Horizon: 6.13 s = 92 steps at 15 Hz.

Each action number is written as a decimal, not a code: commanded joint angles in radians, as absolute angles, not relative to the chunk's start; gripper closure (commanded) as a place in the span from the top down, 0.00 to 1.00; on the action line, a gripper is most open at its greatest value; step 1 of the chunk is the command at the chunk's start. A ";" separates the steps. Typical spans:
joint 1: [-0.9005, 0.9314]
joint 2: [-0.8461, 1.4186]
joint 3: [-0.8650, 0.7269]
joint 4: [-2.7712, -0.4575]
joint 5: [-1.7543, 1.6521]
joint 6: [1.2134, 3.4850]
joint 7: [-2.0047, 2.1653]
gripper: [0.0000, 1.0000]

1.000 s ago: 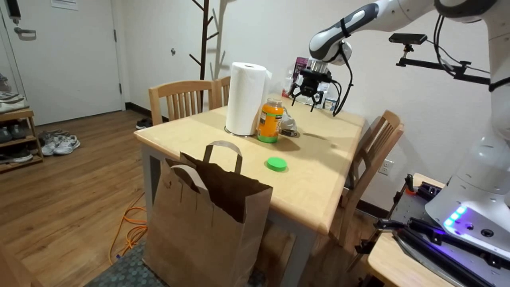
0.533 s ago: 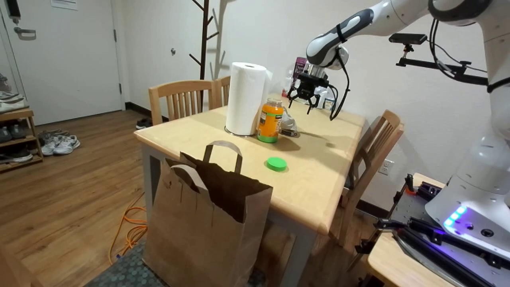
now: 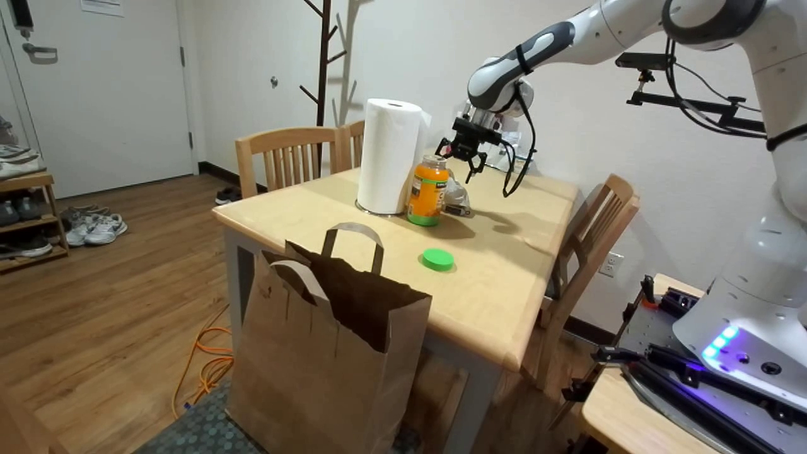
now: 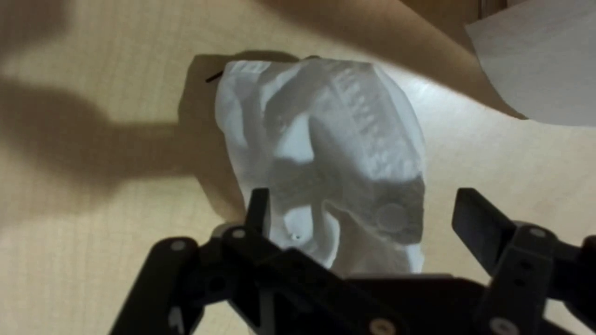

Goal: Put the cap in the bag

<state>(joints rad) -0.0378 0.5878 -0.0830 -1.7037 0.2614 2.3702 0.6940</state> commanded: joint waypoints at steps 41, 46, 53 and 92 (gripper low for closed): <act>-0.053 0.637 -0.124 -1.504 0.252 2.133 0.706 0.08; -0.001 0.449 -0.133 -1.637 0.217 2.169 0.733 0.07; 0.083 0.207 -0.122 -1.843 0.076 2.274 0.803 0.07; 0.293 0.070 0.300 -2.089 0.237 2.139 0.214 0.06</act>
